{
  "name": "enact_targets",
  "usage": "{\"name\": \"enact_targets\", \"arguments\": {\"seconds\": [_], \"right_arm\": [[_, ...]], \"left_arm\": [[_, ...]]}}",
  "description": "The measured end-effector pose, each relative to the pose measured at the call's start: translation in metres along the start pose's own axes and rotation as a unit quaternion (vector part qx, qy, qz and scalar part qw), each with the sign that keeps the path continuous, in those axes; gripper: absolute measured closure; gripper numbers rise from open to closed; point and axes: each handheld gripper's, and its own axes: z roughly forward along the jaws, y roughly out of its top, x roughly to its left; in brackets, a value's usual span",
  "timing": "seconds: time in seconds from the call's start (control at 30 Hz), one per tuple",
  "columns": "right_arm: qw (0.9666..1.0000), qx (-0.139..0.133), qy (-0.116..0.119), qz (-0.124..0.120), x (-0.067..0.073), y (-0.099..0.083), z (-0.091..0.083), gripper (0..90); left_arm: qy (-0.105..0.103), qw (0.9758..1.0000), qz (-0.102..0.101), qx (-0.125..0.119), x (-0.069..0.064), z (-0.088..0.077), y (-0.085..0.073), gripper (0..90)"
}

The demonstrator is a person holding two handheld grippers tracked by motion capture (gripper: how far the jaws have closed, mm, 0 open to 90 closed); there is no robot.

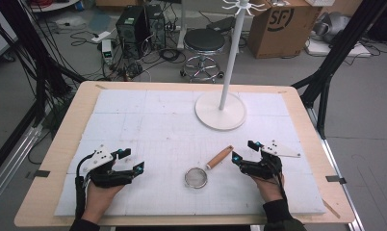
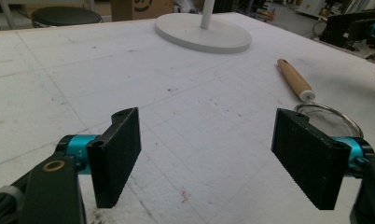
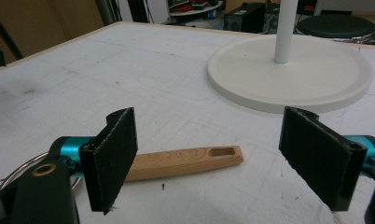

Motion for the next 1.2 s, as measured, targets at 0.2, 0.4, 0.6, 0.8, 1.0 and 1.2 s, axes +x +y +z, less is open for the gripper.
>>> {"name": "enact_targets", "arguments": {"seconds": [0.2, 0.4, 0.6, 0.8, 1.0, 1.2], "right_arm": [[1.0, 0.001, 0.006, 0.004, -0.002, -0.002, 0.001, 18.4], [1.0, -0.004, 0.003, 0.006, -0.002, -0.001, -0.001, 18.4], [1.0, 0.0, -0.004, 0.003, -0.003, -0.004, -0.005, 18.4], [1.0, -0.001, -0.004, 0.008, -0.007, -0.007, -0.008, 18.4], [0.9997, -0.013, -0.007, 0.019, -0.009, -0.006, -0.013, 18.4], [0.9996, -0.014, -0.01, 0.02, -0.008, -0.005, -0.014, 18.4]], "left_arm": [[-0.004, 0.9999, 0.009, 0.004, -0.005, 0.005, 0.003, 24.5], [-0.018, 0.9997, 0.012, 0.01, -0.008, 0.011, 0.002, 24.5], [-0.02, 0.9997, 0.011, 0.005, -0.01, 0.016, 0.005, 24.5], [-0.017, 0.9997, 0.015, 0.002, -0.012, 0.019, 0.009, 24.5], [-0.023, 0.9992, 0.032, 0.011, -0.015, 0.021, 0.008, 24.4], [-0.028, 0.999, 0.034, 0.01, -0.014, 0.022, 0.007, 24.2]]}}
